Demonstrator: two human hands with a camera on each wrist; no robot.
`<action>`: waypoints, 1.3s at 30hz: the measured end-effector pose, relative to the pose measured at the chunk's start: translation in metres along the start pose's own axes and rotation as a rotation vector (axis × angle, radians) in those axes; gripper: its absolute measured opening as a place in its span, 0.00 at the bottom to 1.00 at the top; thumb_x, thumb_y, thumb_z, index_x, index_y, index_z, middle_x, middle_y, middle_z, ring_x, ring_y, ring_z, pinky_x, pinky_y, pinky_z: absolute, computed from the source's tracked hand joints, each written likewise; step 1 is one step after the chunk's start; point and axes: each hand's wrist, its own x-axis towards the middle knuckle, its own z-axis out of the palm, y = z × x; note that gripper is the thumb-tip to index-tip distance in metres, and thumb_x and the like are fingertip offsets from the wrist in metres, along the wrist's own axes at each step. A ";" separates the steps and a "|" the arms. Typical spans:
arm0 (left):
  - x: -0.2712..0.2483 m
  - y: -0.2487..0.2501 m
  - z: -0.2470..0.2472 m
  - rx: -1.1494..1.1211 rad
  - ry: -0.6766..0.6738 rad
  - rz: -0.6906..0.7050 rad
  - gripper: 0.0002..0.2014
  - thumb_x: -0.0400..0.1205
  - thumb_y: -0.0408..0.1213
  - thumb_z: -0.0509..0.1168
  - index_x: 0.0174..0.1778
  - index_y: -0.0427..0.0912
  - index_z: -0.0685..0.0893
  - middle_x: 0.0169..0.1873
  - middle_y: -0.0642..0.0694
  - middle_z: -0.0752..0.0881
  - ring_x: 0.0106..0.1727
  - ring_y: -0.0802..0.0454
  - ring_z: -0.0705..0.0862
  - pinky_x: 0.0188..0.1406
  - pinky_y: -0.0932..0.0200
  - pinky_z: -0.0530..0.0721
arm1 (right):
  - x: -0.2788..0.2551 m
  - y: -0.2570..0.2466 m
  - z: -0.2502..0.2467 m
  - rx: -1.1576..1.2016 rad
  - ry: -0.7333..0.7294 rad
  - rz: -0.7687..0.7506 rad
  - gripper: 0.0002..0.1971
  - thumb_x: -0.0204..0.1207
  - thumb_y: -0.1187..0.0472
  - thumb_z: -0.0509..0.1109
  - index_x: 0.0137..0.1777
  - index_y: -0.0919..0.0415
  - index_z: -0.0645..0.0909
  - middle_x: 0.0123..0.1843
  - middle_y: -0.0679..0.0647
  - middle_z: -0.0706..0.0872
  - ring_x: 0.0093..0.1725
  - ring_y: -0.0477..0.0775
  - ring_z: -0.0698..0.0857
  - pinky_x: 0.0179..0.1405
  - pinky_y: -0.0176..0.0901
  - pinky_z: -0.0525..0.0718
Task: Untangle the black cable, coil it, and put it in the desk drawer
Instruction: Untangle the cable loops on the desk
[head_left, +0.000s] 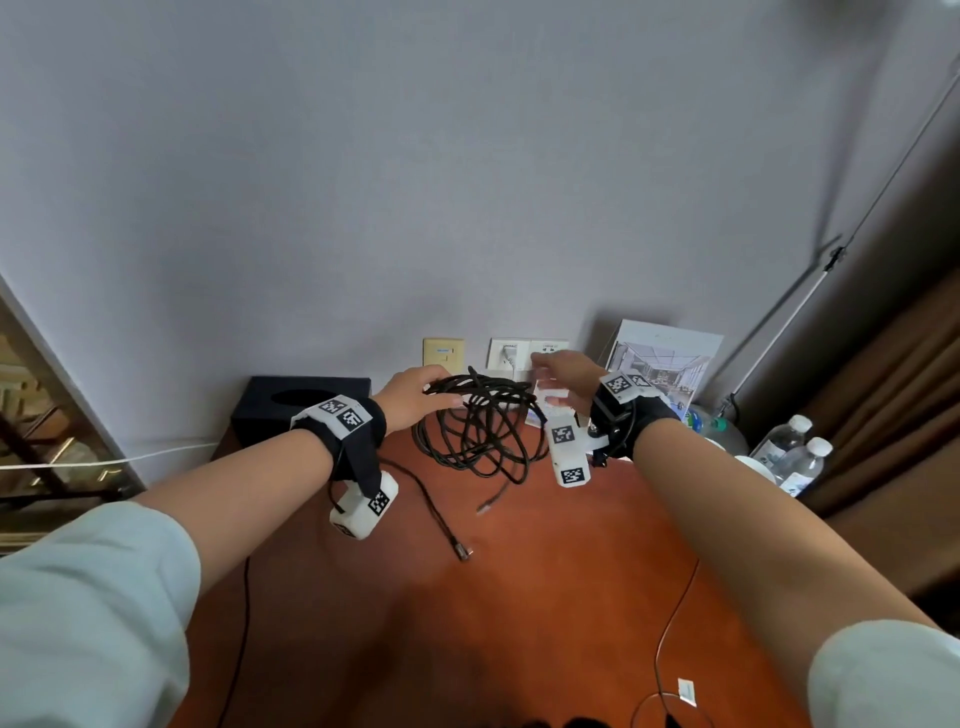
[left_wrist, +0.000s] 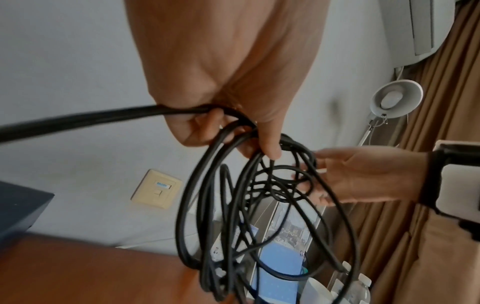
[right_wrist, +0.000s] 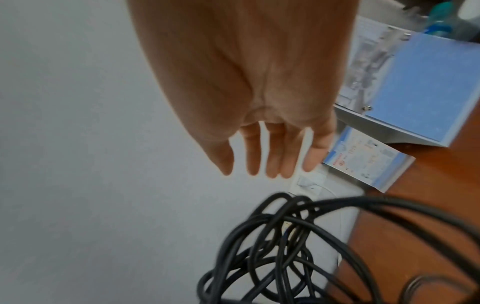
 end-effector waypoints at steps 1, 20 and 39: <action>-0.001 -0.001 0.001 0.012 0.024 -0.004 0.14 0.79 0.44 0.71 0.56 0.40 0.84 0.52 0.45 0.86 0.55 0.46 0.82 0.56 0.55 0.77 | -0.003 -0.002 0.000 -0.050 0.007 -0.069 0.07 0.81 0.58 0.66 0.53 0.61 0.80 0.43 0.54 0.80 0.43 0.49 0.78 0.45 0.42 0.74; -0.013 0.019 0.015 0.090 0.269 -0.058 0.09 0.73 0.39 0.75 0.42 0.45 0.82 0.38 0.49 0.84 0.40 0.51 0.81 0.30 0.66 0.71 | -0.031 -0.016 0.070 -1.061 -0.016 -0.635 0.11 0.79 0.53 0.69 0.52 0.57 0.90 0.40 0.49 0.74 0.46 0.51 0.76 0.46 0.43 0.72; -0.002 0.023 0.000 0.090 0.074 0.021 0.14 0.85 0.45 0.60 0.47 0.39 0.87 0.41 0.44 0.87 0.47 0.45 0.83 0.51 0.51 0.78 | -0.019 -0.005 0.053 -0.528 -0.113 -0.304 0.15 0.68 0.54 0.80 0.48 0.65 0.89 0.39 0.56 0.82 0.41 0.52 0.78 0.38 0.39 0.73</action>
